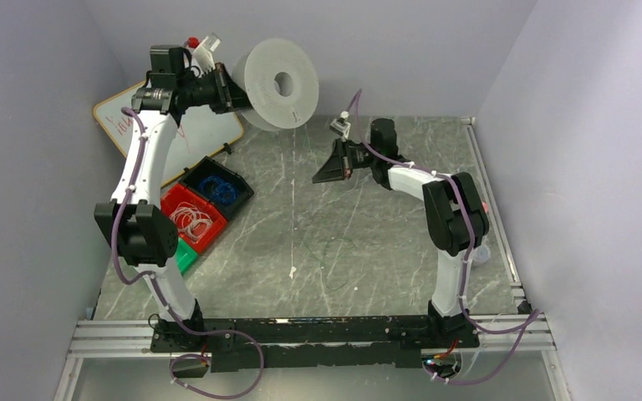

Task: Wrap the cables
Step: Wrap the cable around the cable reel.

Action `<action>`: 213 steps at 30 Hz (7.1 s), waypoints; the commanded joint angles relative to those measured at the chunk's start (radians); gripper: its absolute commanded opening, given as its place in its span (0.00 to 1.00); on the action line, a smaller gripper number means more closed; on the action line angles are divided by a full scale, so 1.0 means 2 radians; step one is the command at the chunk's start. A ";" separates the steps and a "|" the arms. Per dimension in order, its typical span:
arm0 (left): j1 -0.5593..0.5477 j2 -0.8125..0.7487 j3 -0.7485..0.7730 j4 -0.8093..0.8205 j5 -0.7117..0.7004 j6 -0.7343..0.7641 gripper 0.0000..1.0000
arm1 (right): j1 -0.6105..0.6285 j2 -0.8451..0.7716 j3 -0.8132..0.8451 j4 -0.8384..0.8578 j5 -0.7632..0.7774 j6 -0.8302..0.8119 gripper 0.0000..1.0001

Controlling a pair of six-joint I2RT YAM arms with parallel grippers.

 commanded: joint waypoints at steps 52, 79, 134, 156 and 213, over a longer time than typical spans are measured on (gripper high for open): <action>-0.223 0.006 -0.019 -0.090 -0.417 0.274 0.02 | -0.059 -0.107 0.108 -0.139 0.003 -0.054 0.04; -0.107 0.050 0.074 -0.067 -0.260 0.011 0.02 | 0.070 -0.066 0.202 -0.540 0.147 -0.444 0.04; -0.151 -0.077 -0.110 -0.078 -0.335 0.422 0.02 | -0.138 -0.086 0.077 0.154 -0.073 0.201 0.02; -0.214 -0.003 -0.046 -0.116 -0.403 0.361 0.02 | -0.111 -0.104 0.101 0.087 -0.063 0.169 0.10; 0.008 0.030 0.062 -0.003 -0.097 0.012 0.02 | 0.059 -0.022 0.255 -0.629 0.175 -0.488 0.03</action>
